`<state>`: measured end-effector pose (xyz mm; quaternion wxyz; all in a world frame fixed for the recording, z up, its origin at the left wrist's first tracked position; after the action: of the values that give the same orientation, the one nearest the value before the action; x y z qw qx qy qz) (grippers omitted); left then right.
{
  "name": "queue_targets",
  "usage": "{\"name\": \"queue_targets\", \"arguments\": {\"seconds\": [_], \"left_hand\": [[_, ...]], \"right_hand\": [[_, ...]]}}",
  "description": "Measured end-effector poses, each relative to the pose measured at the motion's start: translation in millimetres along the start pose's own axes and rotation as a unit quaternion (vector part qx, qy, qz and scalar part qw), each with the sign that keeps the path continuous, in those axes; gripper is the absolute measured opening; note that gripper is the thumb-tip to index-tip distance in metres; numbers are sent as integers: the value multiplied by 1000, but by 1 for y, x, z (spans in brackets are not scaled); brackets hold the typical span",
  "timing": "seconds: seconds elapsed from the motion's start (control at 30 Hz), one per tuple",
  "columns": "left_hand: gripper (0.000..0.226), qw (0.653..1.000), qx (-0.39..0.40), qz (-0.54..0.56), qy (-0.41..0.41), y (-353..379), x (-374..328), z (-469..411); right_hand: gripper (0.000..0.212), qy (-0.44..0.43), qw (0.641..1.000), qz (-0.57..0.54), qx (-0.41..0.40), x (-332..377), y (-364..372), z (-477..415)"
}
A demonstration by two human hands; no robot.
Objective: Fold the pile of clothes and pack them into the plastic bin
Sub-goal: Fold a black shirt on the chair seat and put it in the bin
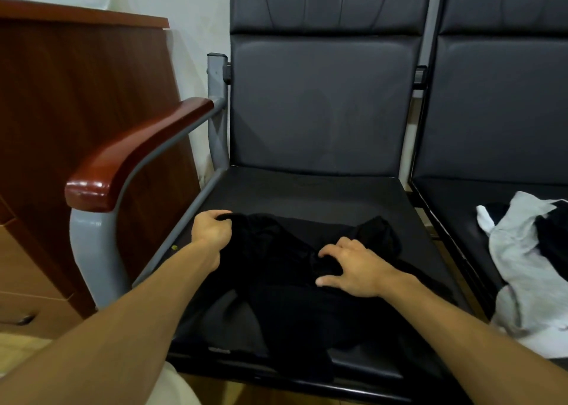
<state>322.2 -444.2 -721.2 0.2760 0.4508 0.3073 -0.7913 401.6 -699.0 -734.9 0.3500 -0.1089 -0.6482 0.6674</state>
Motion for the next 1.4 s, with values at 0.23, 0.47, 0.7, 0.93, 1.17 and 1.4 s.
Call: {"name": "queue_targets", "arguments": {"seconds": [0.23,0.47,0.7,0.93,1.17,1.4], "left_hand": [[24,997,-67,7,33,-13,-8,-6],[27,997,-51,-2,65,-6,-12,-1],[23,862,-106,-403,289,19,-34,46],[21,792,262,-452,315,111,7,105],[19,740,225,-527,351,129,10,93],[7,760,291,-474,335,141,15,101]], "right_hand": [[17,113,939,-169,-276,-41,-53,15],[40,250,723,-389,-513,-86,-79,66],[42,292,757,-394,-433,-85,-68,75],[30,261,727,-505,-386,-74,-61,78],[11,219,800,-452,-328,-76,-61,79],[5,218,841,-352,-349,-93,-70,89]]}}
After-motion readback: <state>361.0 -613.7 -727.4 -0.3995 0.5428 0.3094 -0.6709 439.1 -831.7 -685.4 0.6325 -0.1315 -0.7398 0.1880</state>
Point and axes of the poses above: each hand's wrist, its own z-axis away from the middle knuckle, its own y-axis out of the palm, x = y × z, the point moved 9 cm from there along -z, towards the middle knuckle, and after that the axes turned 11 degrees about -y, right-handed, at the moved point
